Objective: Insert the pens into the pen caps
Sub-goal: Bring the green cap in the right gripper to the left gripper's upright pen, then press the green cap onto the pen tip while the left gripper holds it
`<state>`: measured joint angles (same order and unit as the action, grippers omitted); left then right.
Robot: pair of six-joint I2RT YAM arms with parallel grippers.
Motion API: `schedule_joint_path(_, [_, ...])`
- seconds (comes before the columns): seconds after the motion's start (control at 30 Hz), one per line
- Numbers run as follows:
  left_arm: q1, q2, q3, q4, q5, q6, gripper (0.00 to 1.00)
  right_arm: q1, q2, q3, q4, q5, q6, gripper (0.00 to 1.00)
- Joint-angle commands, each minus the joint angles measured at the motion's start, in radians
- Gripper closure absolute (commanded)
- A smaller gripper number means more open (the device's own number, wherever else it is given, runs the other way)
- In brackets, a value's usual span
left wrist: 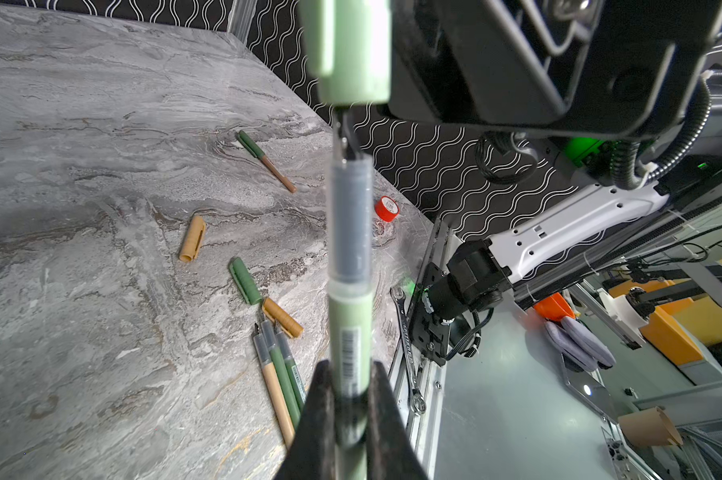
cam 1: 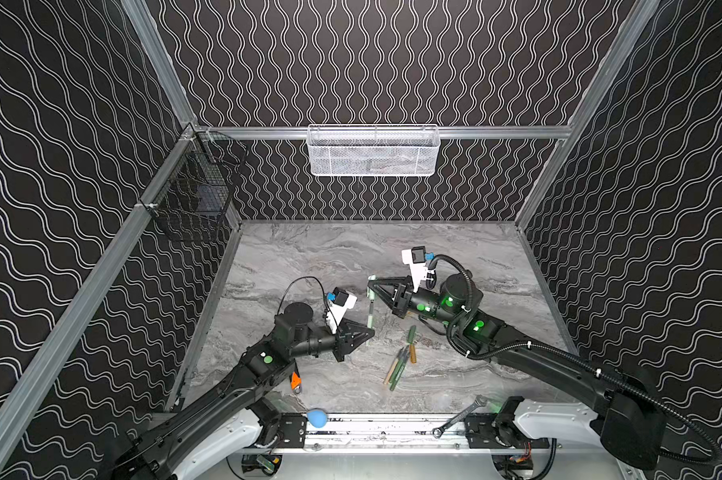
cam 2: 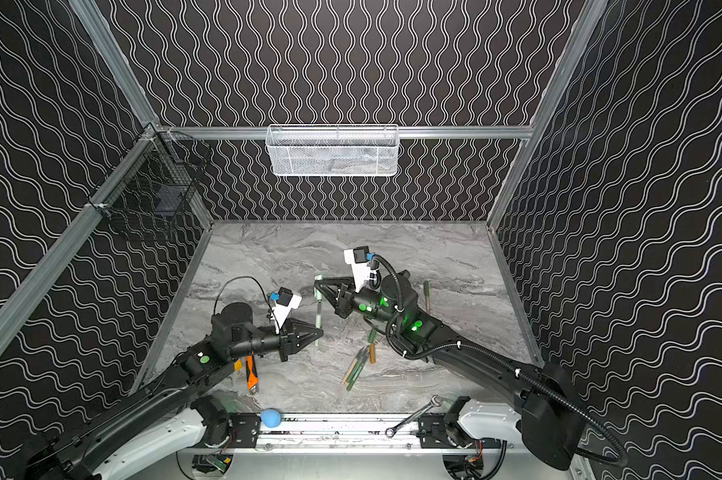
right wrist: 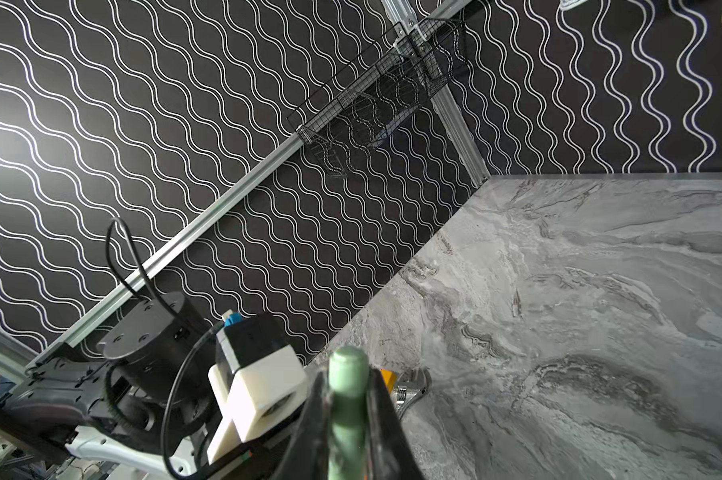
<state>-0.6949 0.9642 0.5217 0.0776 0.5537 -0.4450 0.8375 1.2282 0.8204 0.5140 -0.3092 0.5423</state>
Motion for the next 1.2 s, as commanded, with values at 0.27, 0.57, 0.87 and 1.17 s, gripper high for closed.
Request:
schedule_joint_path(0.27, [-0.002,-0.027,0.005,-0.010,-0.031,0.009,1.00,0.025,0.005,0.020,-0.049,0.021,-0.046,0.95])
schedule_joint_path(0.57, [0.000,-0.040,0.014,-0.030,-0.052,0.020,1.00,0.047,0.045,0.049,-0.089,0.012,-0.071,0.95])
schedule_joint_path(0.87, [0.007,-0.080,0.031,-0.047,-0.076,0.032,1.00,0.059,0.049,0.033,-0.089,0.019,-0.064,0.96])
schedule_joint_path(1.17, [0.028,-0.142,0.024,-0.030,-0.090,0.026,1.00,0.061,0.031,-0.007,-0.074,0.037,-0.048,0.96])
